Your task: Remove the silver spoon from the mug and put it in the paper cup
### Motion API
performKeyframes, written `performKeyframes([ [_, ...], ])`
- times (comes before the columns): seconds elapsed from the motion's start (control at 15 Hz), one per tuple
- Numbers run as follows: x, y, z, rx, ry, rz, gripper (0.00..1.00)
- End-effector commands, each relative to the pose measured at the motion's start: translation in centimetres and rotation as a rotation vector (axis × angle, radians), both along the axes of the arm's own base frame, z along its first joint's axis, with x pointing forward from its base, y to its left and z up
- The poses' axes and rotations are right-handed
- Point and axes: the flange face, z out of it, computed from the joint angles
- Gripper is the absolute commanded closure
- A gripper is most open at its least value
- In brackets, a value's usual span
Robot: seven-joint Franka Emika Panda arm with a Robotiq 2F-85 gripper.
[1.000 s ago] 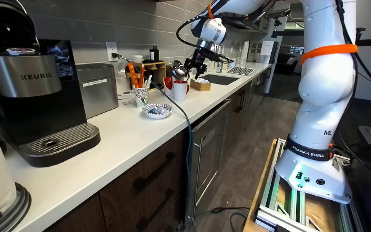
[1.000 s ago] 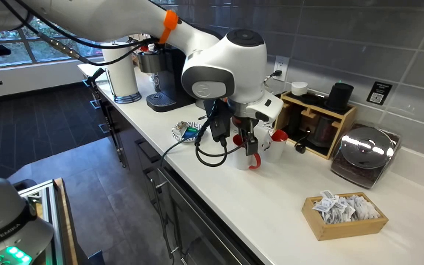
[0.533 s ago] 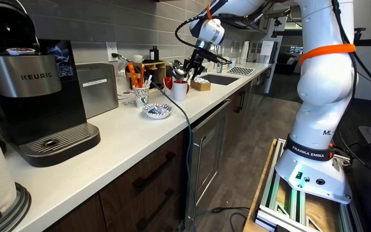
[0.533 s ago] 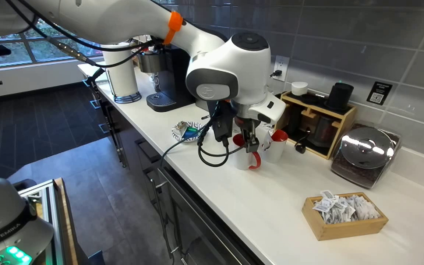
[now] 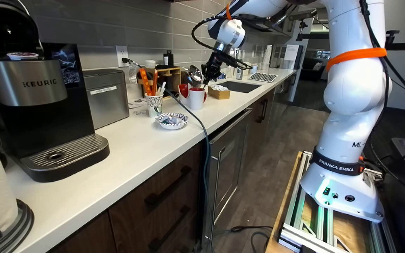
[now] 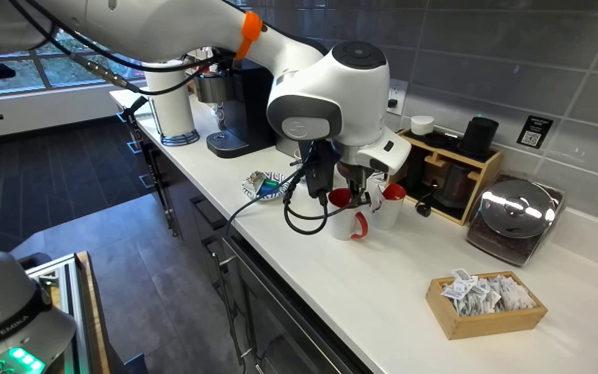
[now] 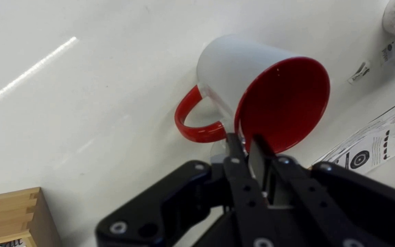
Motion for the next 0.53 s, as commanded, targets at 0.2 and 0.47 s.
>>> performKeyframes([
  [0.2, -0.8, -0.3, 2.5, -0.027, 0.028, -0.016, 0.99],
  [0.47, -1.2, 1.8, 5.2, -0.080, -0.005, 0.060, 0.99],
])
